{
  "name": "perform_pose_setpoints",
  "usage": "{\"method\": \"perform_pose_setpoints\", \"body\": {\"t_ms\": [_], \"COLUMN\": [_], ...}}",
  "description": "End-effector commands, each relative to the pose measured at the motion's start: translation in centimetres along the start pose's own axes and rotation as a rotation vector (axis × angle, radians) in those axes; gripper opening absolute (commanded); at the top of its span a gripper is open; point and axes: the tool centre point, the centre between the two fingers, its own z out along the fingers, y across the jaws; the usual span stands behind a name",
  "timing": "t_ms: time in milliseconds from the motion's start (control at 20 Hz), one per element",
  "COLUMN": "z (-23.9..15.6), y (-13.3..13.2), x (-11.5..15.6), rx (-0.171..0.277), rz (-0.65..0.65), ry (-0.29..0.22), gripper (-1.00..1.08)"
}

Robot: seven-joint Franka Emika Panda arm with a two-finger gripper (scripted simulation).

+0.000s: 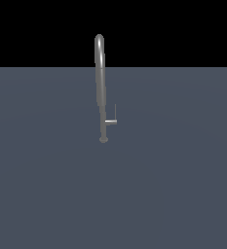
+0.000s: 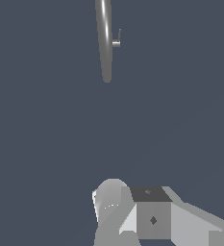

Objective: Turn on the faucet by rotating a designated handle.

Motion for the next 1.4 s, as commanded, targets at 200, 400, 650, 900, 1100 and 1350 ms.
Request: {"method": "perform_pose_setpoints", "body": {"t_ms": [200, 400, 650, 900, 1100, 1350], "z": [0.0, 0.1, 0.3, 0.7, 1.2, 2.0], "y": [0.0, -0.2, -0.4, -0.7, -0.9, -1.0], "x": [0.2, 0.9, 2.3, 4.5, 6.7, 9.5], "rx": [0.005, 0.021, 0.056, 0.109, 0.164, 0.236], "rz": [0.005, 0.02, 0.052, 0.102, 0.152, 0.219], "ry": [-0.005, -0.021, -0.057, -0.111, -0.166, -0.239], "gripper": [-1.0, -1.0, -1.0, -1.0, -1.0, -1.0]}}
